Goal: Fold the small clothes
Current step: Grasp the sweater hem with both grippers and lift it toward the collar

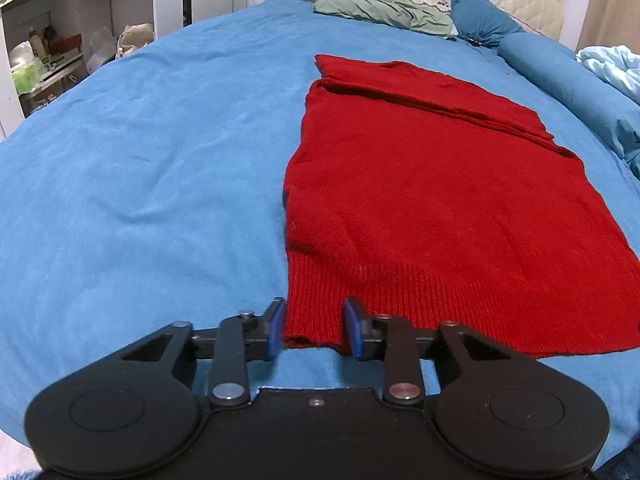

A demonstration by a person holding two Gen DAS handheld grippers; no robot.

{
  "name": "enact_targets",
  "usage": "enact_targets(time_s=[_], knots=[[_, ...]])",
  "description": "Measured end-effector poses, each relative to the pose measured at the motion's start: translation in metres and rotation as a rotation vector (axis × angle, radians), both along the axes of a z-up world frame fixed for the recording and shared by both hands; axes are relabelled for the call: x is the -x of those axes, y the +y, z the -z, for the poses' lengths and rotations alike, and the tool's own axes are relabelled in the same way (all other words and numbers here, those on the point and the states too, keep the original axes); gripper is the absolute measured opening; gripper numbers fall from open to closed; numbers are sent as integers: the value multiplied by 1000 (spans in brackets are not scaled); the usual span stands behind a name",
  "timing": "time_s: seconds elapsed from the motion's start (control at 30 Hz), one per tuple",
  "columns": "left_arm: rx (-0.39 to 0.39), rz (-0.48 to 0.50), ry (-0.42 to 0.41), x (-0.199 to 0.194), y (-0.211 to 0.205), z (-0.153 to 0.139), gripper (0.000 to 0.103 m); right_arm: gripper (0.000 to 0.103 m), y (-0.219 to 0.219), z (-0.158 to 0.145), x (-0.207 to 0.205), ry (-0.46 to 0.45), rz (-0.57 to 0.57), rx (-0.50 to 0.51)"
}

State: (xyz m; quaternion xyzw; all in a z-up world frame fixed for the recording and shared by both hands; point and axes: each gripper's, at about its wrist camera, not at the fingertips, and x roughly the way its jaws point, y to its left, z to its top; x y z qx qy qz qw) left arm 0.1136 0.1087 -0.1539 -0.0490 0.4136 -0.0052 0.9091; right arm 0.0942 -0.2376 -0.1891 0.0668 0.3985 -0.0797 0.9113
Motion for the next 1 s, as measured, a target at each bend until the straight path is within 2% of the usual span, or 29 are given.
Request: enact_targets(time_s=[0.03, 0.1, 0.2, 0.27, 0.37, 0.47, 0.7, 0.83, 0.9, 1.0], knots=[[-2, -1, -1, 0, 0, 0, 17, 53, 1, 0, 0, -1, -7, -4], [0, -7, 1, 0, 0, -2, 9, 44, 1, 0, -2, -3, -23, -18], [14, -23, -4, 3, 1, -6, 7, 28, 4, 0, -3, -4, -49, -17], [20, -28, -11, 6, 2, -10, 6, 22, 5, -1, -4, -3, -66, 1], [27, -26, -13, 11, 3, -19, 5, 20, 0, -5, -3, -9, -67, -29], [50, -24, -23, 16, 4, -33, 5, 20, -10, -20, 3, -40, -55, -102], [190, -11, -144, 6, 17, -97, 5, 20, -47, -90, 1, -157, -30, -329], [244, -8, -209, -33, 19, -136, 5, 20, -69, -130, -28, -231, -34, -454], [231, -4, -241, -62, 16, -154, 5, 20, -79, -151, -57, -265, -40, -508], [196, 0, -286, -120, 8, -177, 5, 20, -88, -179, -113, -300, -39, -521]])
